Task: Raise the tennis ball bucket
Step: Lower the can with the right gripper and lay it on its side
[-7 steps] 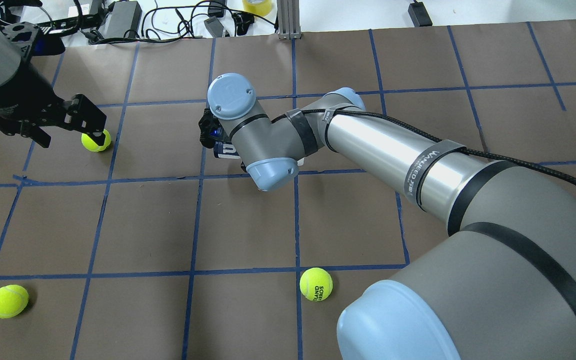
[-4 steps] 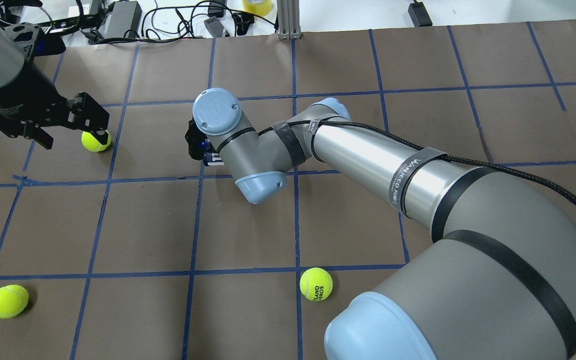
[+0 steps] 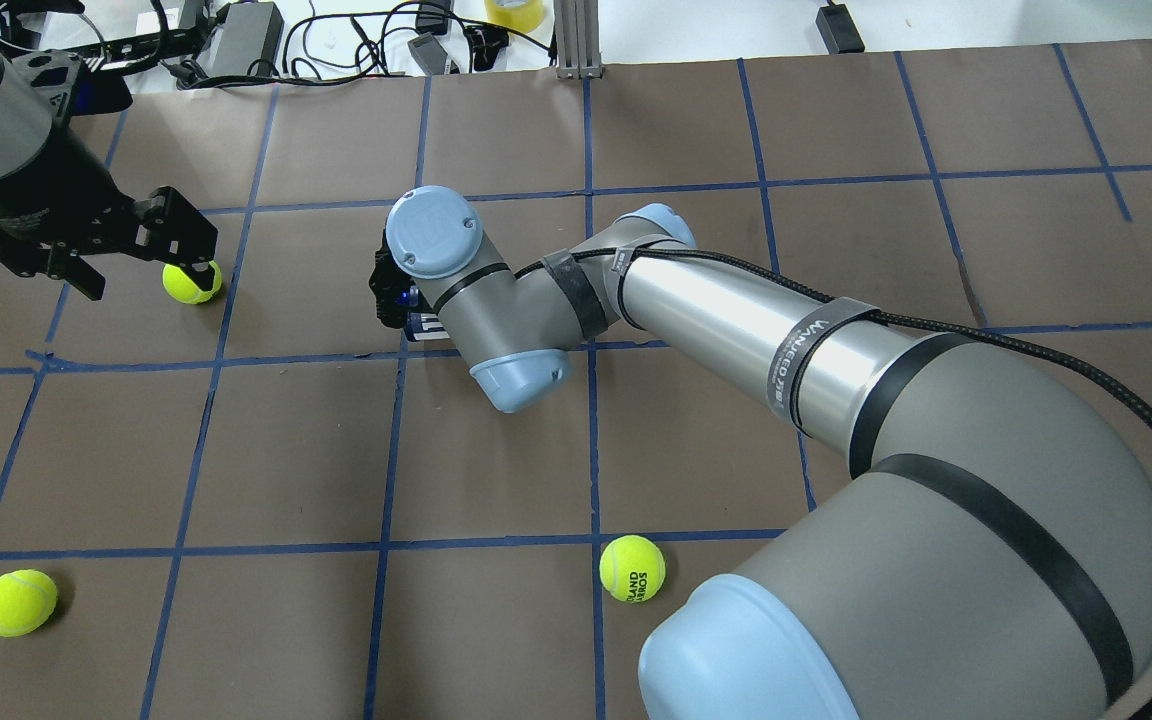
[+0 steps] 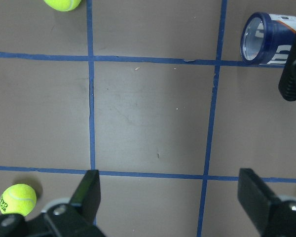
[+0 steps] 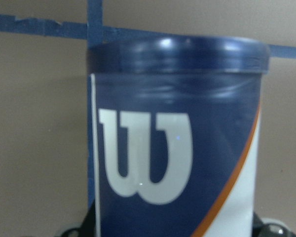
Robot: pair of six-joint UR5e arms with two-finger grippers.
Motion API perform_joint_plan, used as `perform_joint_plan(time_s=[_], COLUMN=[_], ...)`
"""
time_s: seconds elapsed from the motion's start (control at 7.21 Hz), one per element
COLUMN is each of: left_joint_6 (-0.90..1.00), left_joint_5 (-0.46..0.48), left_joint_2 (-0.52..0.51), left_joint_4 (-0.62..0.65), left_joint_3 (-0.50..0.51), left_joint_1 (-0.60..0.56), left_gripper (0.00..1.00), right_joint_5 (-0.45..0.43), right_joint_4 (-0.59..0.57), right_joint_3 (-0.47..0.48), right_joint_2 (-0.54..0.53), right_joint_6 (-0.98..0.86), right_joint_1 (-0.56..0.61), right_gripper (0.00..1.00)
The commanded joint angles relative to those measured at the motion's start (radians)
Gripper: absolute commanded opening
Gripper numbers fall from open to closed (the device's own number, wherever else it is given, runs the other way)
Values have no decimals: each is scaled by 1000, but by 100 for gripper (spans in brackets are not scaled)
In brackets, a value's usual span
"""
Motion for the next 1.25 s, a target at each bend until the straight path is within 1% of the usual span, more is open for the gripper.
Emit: perform_joint_plan(time_s=[0.0,0.14,0.28,0.42,0.55,0.69,0.83,0.97,1.11], left_joint_6=[2,2,2,2,2,2,2,2,5], left_joint_5=[-7,-7,-7,-6,-7,-6,-6,-9,-10], left_joint_2=[-1,-1,-1,-1,-1,-1,-1,-2,-7], left_joint_4=[-1,-2,-3,-4,-4,-6,-6,-13,-10], left_joint_3=[0,0,-2,-2,-2,-2,-2,-2,-2], left_joint_1=[7,7,7,7,7,7,7,8,8], left_gripper=[100,100,100,100,100,100,100,100,100], right_joint_5=[13,12,39,70,134,136,142,183,238], right_joint_4=[1,3,1,8,20,73,111,165,245], right_joint_3=[1,1,-1,-1,-2,2,2,2,4], right_joint_2=[-2,-4,-13,-36,-79,-123,-166,-214,-270], right_joint_6=[14,15,17,18,15,15,15,15,15], right_joint_1=[0,0,0,-8,-26,-41,-81,-139,-202], right_gripper=[98,98,97,94,94,95,95,95,96])
